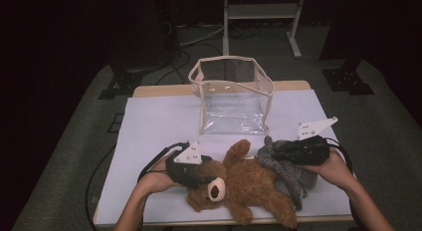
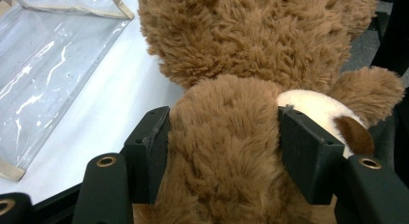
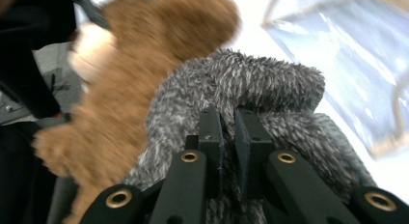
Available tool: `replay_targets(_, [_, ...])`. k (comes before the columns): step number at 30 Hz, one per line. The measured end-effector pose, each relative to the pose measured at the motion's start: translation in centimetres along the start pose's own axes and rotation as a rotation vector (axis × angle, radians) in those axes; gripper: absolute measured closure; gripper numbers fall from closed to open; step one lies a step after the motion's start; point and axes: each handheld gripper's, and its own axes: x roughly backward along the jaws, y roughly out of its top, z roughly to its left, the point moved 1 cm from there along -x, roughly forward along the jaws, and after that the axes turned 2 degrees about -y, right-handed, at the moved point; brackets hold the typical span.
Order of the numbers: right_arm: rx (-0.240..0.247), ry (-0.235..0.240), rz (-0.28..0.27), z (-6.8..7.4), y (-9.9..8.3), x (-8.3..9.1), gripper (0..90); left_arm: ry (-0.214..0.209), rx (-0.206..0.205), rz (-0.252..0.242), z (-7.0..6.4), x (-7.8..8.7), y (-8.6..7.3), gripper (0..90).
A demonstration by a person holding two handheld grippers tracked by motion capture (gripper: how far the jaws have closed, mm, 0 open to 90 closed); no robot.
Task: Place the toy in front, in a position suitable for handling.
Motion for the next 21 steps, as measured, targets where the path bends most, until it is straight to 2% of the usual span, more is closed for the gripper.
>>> replay_targets(1, [0.045,0.026,-0.019,1.3,1.6,-0.2,81.7,0.002,0.0,0.0,0.0,0.0,0.0,38.5])
replay_targets(3, [0.086,0.041,-0.025,2.3,3.0,-0.6,81.7,0.003,0.004,-0.005,-0.1,-0.1,0.0,38.9])
replay_targets(4, [0.086,0.041,-0.025,2.3,3.0,-0.6,81.7,0.003,0.004,-0.005,-0.1,-0.1,0.0,39.0])
replay_targets(5, [0.137,0.053,-0.023,3.2,4.6,-1.4,81.7,0.001,0.001,-0.004,-0.1,-0.1,0.0,39.1])
replay_targets(6, [0.137,0.053,-0.023,3.2,4.6,-1.4,81.7,0.001,0.001,-0.004,-0.1,-0.1,0.0,39.1])
replay_targets(7, [0.172,0.063,-0.016,3.7,6.2,-2.6,81.7,0.002,-0.003,-0.004,-0.1,-0.1,0.1,39.1])
replay_targets(9, [0.175,0.067,-0.008,3.7,6.6,-3.1,81.7,0.003,-0.002,-0.005,-0.2,-0.1,0.1,39.1])
replay_targets(10, [0.177,0.07,0.02,3.5,7.4,-4.7,81.7,0.004,-0.002,-0.007,-0.2,-0.1,0.1,39.1])
replay_targets(13, [0.16,0.067,0.077,2.9,7.2,-6.6,81.7,0.006,-0.008,-0.006,-0.2,-0.1,0.0,39.1])
replay_targets(14, [0.16,0.067,0.077,2.9,7.2,-6.6,81.7,0.006,-0.008,-0.006,-0.2,-0.1,0.0,39.1])
replay_targets(15, [0.155,0.069,0.105,2.5,6.6,-7.5,81.7,0.005,-0.007,-0.007,-0.1,-0.1,0.0,39.0])
replay_targets(18, [0.131,0.063,0.12,2.1,5.6,-7.7,81.8,0.006,-0.007,-0.007,-0.1,0.0,0.1,38.5])
replay_targets(21, [0.106,0.052,0.119,1.7,4.7,-7.3,82.0,0.034,-0.002,-0.017,-0.1,1.0,0.3,37.3])
